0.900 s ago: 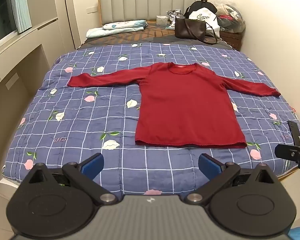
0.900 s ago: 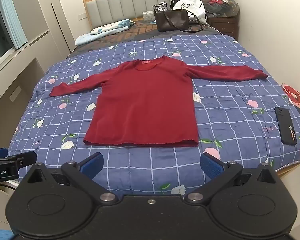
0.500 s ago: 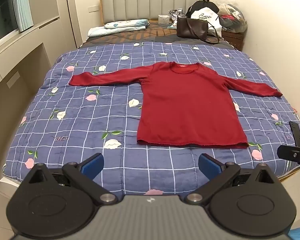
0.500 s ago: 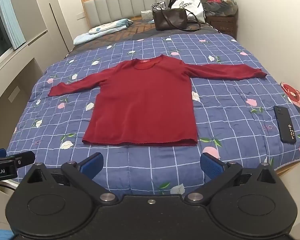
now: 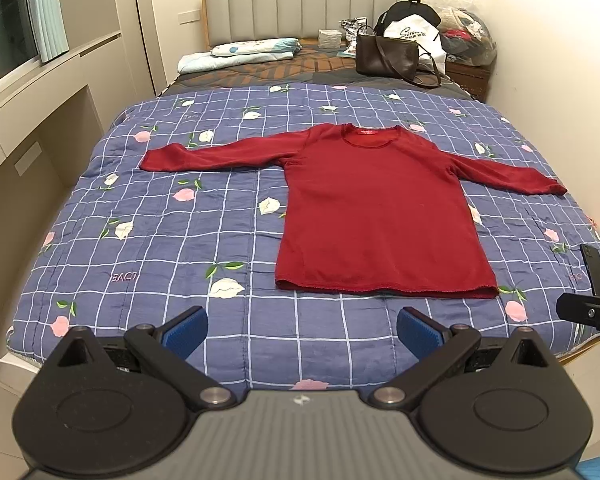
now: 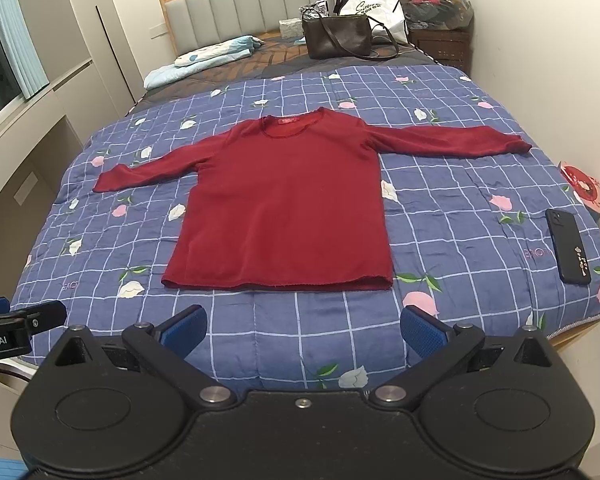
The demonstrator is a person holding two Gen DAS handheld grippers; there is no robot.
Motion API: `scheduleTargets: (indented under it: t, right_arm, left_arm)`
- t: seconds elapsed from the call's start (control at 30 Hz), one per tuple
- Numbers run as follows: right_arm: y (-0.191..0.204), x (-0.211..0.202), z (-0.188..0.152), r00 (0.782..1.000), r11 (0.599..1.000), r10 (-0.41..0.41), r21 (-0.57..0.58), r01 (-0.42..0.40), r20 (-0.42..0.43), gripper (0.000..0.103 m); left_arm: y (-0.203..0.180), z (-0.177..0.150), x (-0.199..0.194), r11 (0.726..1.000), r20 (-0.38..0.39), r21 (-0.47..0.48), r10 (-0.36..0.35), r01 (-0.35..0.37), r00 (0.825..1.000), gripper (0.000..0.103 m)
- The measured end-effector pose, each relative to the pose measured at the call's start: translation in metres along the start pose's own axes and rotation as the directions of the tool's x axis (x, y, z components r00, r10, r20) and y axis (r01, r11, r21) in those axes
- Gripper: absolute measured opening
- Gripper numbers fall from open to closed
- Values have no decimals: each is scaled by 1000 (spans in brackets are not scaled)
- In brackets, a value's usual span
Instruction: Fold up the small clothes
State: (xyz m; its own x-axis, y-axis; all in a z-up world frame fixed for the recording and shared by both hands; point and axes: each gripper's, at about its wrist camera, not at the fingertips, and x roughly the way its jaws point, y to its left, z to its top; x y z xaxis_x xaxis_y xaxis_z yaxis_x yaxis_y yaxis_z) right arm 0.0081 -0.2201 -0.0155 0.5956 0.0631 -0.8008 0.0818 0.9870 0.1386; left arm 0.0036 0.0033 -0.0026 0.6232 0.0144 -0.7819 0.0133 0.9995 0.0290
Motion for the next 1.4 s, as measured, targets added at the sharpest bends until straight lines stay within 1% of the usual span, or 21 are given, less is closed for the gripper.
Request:
scheduleTargets:
  t: [0.93, 1.4]
  right_arm:
    - [0, 3, 2, 1000, 1000, -2, 2, 2, -6, 103]
    - [-3, 7, -1, 1000, 1000, -4, 5, 4, -5, 103]
  left_arm:
    - [0, -1, 7, 1000, -11, -10, -9, 9, 1000, 103]
    - [7, 5, 15, 1000, -17, -13, -23, 22, 1000, 103]
